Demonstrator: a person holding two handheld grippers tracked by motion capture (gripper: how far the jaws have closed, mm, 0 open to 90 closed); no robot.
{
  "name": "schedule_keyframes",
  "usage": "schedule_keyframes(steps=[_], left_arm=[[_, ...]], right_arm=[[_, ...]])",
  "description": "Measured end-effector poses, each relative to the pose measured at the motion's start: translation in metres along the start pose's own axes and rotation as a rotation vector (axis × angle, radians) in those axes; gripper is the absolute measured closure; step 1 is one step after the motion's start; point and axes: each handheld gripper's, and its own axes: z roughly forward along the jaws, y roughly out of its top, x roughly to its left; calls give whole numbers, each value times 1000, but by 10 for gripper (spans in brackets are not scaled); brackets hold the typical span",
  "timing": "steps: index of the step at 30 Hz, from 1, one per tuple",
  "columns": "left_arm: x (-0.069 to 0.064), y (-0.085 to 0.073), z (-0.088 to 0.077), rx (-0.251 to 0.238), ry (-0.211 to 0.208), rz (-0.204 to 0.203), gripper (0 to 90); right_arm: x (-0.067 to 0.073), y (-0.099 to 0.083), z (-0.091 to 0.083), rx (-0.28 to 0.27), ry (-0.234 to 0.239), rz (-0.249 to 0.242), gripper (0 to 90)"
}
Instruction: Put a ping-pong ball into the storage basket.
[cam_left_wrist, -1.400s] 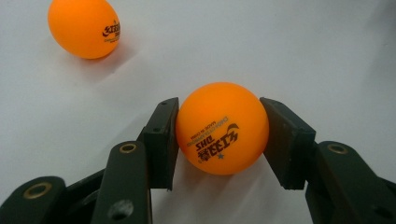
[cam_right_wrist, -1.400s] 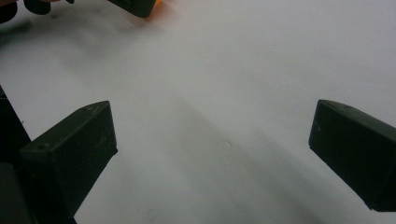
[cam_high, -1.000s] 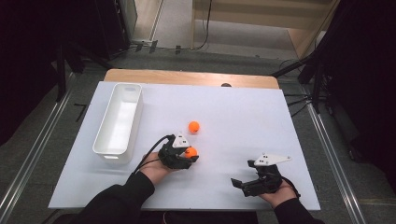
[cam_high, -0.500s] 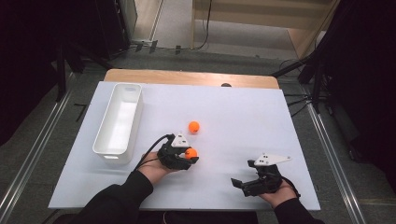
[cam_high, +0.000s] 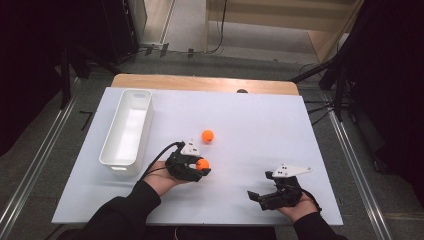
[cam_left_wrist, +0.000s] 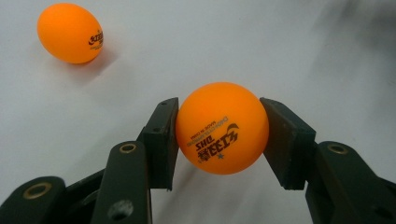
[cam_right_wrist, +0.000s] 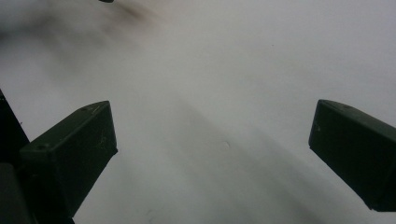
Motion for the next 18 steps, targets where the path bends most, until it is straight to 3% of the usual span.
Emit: schedule_keyframes(steps=[18], left_arm=[[3, 4, -15, 18, -44, -18, 502]], right_arm=[[-2, 0, 0, -5, -1, -3, 0]])
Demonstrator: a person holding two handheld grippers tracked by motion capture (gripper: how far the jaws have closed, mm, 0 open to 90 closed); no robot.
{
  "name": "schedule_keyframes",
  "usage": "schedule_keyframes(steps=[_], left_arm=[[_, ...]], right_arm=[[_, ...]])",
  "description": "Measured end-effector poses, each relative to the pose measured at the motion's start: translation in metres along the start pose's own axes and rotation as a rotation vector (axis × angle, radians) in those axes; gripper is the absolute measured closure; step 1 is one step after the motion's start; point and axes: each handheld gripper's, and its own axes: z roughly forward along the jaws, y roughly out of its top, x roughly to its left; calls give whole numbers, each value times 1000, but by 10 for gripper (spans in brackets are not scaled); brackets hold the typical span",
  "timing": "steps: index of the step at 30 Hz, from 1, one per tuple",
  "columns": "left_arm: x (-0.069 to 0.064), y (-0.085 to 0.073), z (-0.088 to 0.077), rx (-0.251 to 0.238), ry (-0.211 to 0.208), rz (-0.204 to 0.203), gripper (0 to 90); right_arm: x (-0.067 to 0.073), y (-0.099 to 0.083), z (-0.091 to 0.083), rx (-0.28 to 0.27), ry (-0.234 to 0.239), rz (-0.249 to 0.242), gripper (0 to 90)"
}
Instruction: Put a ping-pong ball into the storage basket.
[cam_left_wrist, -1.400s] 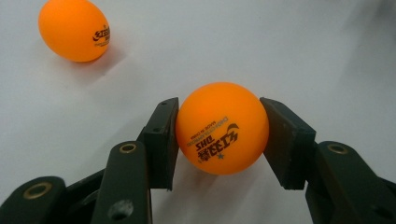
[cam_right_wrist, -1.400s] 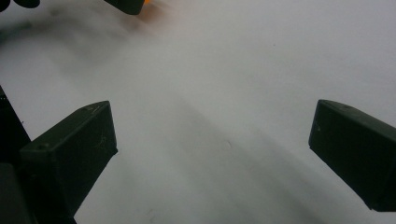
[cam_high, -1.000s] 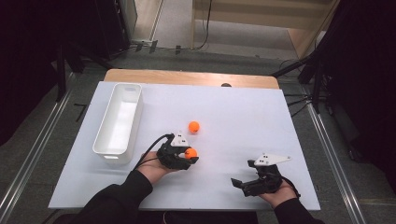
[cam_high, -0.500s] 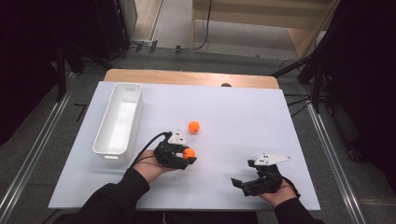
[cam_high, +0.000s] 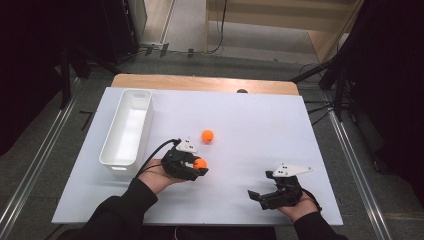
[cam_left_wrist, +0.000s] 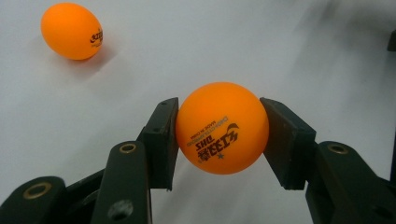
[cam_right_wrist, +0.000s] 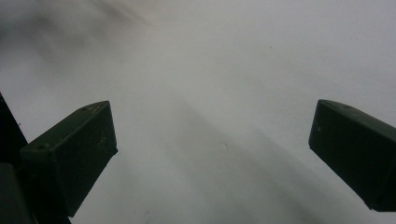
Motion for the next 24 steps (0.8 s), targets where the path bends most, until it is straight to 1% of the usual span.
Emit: schedule_keyframes(steps=[1, 3, 8, 10, 12, 13, 24], left_arm=[[0, 1, -3, 14, -3, 13, 502], [0, 1, -5, 13, -10, 9, 501], [2, 3, -13, 13, -20, 21, 501], [2, 3, -14, 11, -19, 16, 501], [5, 3, -17, 24, -25, 14, 501], [6, 3, -18, 23, -27, 9, 501], [11, 4, -27, 32, -26, 9, 501]], right_arm=[[0, 0, 0, -2, -2, -1, 0], [0, 0, 0, -2, -2, -1, 0], [1, 0, 0, 3, 3, 3, 0], [1, 0, 0, 2, 3, 4, 0], [1, 0, 0, 3, 3, 3, 0], [1, 0, 0, 3, 3, 3, 0], [0, 0, 1, 6, 4, 4, 0]])
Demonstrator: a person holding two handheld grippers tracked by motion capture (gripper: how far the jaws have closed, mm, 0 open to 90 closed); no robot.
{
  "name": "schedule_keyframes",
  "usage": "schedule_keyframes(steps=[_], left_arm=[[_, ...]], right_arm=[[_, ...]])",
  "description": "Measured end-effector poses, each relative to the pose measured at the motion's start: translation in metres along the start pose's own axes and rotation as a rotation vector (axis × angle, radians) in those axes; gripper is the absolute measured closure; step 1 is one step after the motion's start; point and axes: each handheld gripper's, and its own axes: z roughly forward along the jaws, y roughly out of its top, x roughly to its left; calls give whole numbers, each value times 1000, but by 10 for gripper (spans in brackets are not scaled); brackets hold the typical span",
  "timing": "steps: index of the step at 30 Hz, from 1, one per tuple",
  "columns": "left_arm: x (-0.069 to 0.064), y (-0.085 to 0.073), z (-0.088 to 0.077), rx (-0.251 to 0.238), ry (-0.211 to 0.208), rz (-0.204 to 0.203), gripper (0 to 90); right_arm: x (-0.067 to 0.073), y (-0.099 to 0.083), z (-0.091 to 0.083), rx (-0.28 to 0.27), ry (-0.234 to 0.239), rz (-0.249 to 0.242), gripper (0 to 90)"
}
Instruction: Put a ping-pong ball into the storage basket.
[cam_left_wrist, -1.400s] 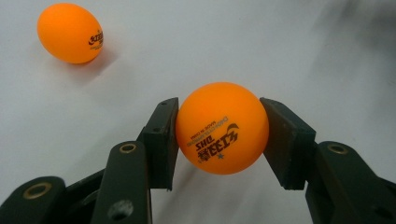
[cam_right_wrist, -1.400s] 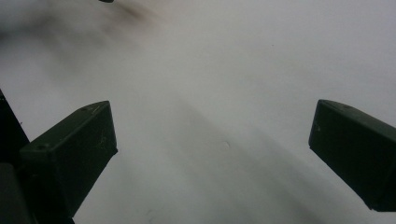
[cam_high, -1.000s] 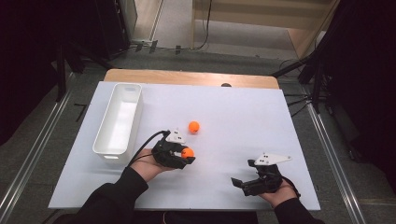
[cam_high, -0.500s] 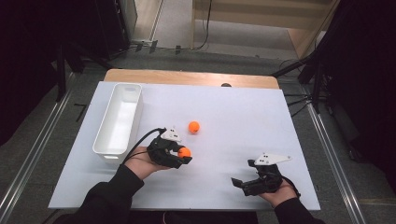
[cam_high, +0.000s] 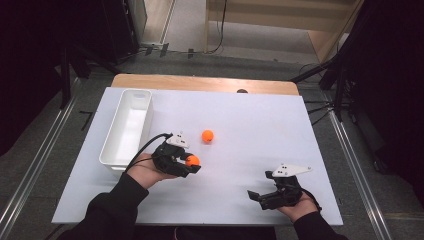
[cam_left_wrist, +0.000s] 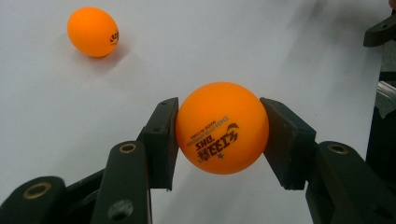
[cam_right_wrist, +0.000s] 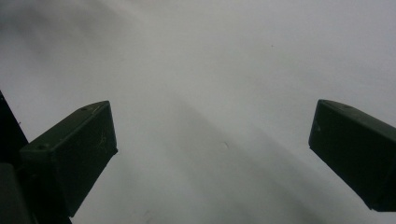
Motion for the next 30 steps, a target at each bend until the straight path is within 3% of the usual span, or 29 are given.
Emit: schedule_keyframes(steps=[30], left_arm=[[6, 6, -31, 2, 27, -13, 502]], right_arm=[[-1, 0, 0, -5, -3, -4, 0]])
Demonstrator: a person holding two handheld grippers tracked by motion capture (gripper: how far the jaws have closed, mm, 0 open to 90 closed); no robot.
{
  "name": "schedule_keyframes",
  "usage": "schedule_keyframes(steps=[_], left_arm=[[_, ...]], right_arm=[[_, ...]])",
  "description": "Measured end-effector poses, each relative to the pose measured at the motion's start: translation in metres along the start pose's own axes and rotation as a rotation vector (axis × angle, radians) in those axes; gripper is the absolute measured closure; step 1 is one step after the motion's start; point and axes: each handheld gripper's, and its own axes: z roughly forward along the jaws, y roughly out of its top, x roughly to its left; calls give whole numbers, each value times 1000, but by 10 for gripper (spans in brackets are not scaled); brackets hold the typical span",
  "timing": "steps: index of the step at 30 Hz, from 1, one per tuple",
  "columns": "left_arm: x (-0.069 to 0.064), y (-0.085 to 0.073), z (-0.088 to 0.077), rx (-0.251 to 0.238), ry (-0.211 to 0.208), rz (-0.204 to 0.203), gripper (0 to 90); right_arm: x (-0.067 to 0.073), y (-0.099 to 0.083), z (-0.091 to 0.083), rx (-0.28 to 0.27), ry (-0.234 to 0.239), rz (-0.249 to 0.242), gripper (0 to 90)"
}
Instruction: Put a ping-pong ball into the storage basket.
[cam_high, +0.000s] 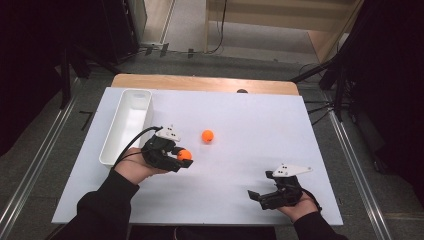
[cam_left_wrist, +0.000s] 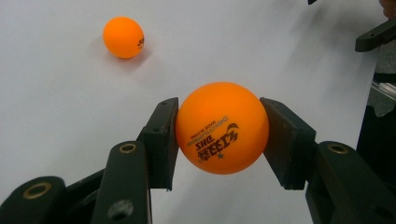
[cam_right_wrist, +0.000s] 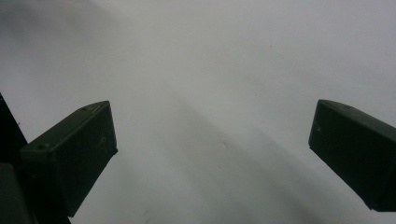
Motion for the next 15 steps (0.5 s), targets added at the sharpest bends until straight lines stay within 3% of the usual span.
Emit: schedule_keyframes(steps=[6, 15], left_arm=[[3, 1, -8, -4, 12, -3, 502], [9, 0, -20, -22, 32, -39, 501]], right_arm=[[0, 0, 0, 3, -1, 3, 0], [0, 0, 0, 0, -2, -1, 0]])
